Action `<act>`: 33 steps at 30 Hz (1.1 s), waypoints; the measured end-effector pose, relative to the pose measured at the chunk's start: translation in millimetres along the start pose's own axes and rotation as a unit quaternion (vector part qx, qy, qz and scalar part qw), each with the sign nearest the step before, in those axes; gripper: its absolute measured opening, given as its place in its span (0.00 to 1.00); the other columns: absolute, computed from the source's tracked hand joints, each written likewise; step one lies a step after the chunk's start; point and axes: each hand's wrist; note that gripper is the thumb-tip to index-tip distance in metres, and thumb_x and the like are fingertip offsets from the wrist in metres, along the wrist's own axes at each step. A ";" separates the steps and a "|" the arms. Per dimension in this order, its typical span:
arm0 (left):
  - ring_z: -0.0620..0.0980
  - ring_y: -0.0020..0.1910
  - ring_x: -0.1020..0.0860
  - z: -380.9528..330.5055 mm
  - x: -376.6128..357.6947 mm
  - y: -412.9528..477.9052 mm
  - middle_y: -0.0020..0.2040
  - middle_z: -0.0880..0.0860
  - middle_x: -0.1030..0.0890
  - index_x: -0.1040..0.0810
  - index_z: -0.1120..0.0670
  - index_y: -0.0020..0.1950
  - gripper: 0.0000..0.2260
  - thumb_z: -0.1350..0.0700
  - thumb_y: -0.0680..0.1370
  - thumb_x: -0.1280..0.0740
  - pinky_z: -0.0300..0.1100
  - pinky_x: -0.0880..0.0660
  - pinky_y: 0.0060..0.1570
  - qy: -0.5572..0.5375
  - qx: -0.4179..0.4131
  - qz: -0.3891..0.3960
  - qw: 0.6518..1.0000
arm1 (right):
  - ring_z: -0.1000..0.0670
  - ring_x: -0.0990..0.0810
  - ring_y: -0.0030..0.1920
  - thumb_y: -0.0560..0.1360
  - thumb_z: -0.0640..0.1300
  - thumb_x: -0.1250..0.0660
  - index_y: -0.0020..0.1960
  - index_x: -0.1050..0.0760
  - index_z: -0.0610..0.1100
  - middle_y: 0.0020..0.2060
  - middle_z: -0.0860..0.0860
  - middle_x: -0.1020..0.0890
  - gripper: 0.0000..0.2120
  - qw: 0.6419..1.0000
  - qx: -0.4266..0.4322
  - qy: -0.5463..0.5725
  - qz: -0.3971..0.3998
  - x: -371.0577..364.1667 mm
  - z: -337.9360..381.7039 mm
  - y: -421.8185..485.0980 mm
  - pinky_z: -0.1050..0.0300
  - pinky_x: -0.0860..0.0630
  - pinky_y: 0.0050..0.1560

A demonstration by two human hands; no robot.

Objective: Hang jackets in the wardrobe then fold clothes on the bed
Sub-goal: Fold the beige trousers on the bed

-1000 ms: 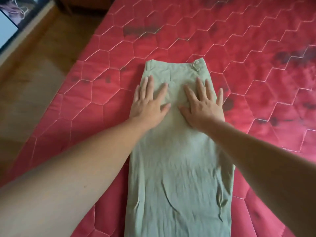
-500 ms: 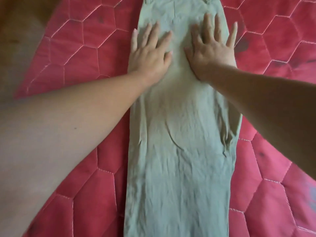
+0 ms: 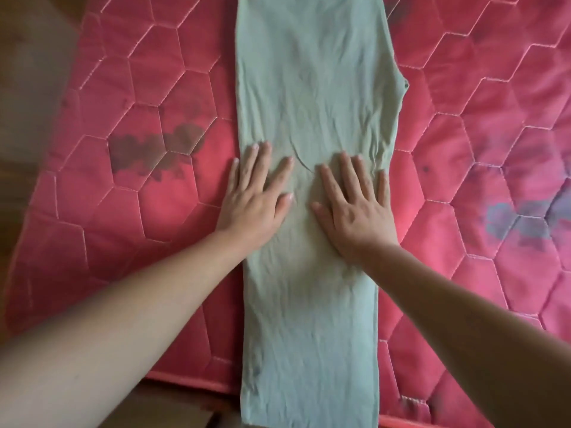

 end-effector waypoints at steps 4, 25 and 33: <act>0.59 0.82 0.54 -15.7 -4.4 -70.4 0.83 0.60 0.51 0.43 0.48 0.82 0.28 0.43 0.82 0.47 0.63 0.49 0.78 -0.002 -0.020 0.022 1.000 | 0.43 0.58 0.82 0.83 0.64 0.53 0.83 0.49 0.49 0.83 0.45 0.52 0.34 1.000 -0.014 0.009 0.025 -10.6 17.2 -71.2 0.32 0.54 0.79; 0.41 0.51 0.20 -106.6 12.1 -292.2 0.59 0.51 0.19 0.27 0.48 0.66 0.19 0.62 0.78 0.30 0.39 0.24 0.54 -0.529 0.431 -0.031 0.731 | 0.48 0.17 0.51 0.73 0.42 0.29 0.60 0.26 0.53 0.51 0.51 0.18 0.18 0.751 -0.394 0.529 0.021 -5.7 61.2 -284.8 0.43 0.18 0.53; 0.53 0.50 0.16 -82.3 37.7 -307.2 0.52 0.53 0.14 0.24 0.46 0.59 0.15 0.64 0.79 0.32 0.44 0.23 0.45 -0.584 0.371 0.190 0.697 | 0.42 0.14 0.47 0.76 0.42 0.27 0.54 0.22 0.48 0.47 0.44 0.14 0.08 0.776 -0.325 0.486 0.236 8.1 50.4 -300.0 0.39 0.17 0.51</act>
Point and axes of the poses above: each hand's wrist, its own y-axis towards the middle knuckle, its own x-axis out of the back of the hand, z = x × y
